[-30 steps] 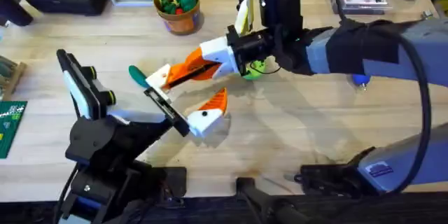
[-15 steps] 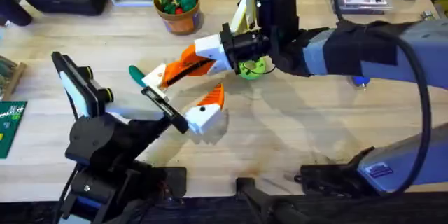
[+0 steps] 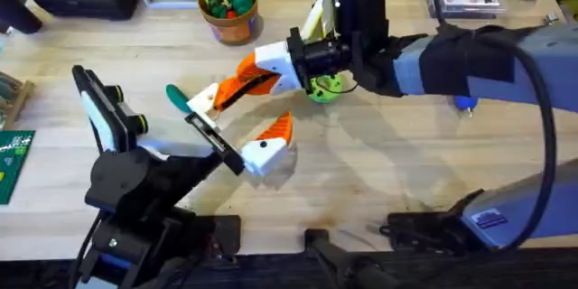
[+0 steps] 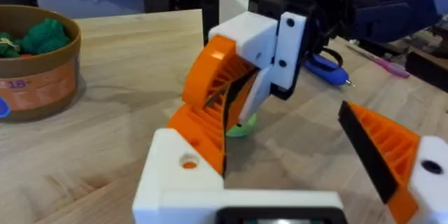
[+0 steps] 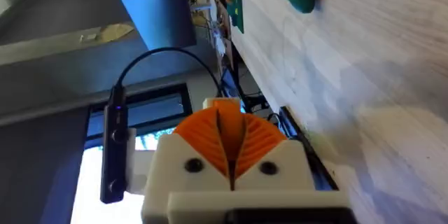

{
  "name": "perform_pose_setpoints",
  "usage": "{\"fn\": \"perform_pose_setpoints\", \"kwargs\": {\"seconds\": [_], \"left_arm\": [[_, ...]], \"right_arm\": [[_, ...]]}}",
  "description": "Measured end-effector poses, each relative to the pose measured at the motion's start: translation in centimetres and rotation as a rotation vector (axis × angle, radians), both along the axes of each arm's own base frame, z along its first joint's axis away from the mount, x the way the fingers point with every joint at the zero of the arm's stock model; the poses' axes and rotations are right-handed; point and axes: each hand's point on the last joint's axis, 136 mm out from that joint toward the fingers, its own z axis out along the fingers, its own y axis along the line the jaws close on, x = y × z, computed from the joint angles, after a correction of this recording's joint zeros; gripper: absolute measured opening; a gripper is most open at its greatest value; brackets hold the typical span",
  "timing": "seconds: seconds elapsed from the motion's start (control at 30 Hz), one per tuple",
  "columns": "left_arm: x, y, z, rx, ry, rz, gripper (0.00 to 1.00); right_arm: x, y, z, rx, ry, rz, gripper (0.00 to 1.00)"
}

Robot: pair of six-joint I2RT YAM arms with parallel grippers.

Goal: Pick up the gripper from the table and insert it into the empty holder that is missing its gripper. Then pick up a screw, insert it into the mounting hole, and use the screwdriver to tighten it. Finally, clean up the table by picking up the vegetable and placing it into the bucket.

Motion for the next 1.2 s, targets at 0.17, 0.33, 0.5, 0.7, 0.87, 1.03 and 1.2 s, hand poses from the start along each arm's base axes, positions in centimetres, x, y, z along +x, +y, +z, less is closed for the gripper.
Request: {"fn": "perform_pose_setpoints", "kwargs": {"seconds": [0.17,0.33,0.5,0.7,0.87,1.03,1.2], "left_arm": [[-0.1,-0.1,0.0,-0.004,0.004,-0.007,0.986],[-0.4,-0.4,-0.1,-0.008,0.012,-0.030,0.986],[-0.5,-0.5,-0.1,-0.008,0.012,-0.038,0.986],[-0.1,-0.2,-0.2,-0.005,0.018,-0.015,0.986],[0.1,0.1,-0.2,-0.005,0.019,0.002,0.986],[0.1,0.1,-0.2,-0.005,0.019,0.001,0.986],[0.1,0.1,-0.2,-0.005,0.019,0.001,0.986]], "right_arm": [[-0.5,-0.1,-0.2,-0.007,0.037,0.020,0.008],[-0.7,-0.5,-0.4,-0.019,0.076,0.032,0.008],[-0.7,-0.4,-0.4,-0.020,0.078,0.033,0.008],[-1.4,0.9,-0.4,-0.038,0.048,0.029,0.008],[-1.9,2.0,-0.3,-0.052,0.019,0.016,0.008],[-1.8,1.9,-0.3,-0.055,0.018,0.011,0.008],[-1.5,2.1,-0.3,-0.058,0.004,-0.005,0.008]]}}
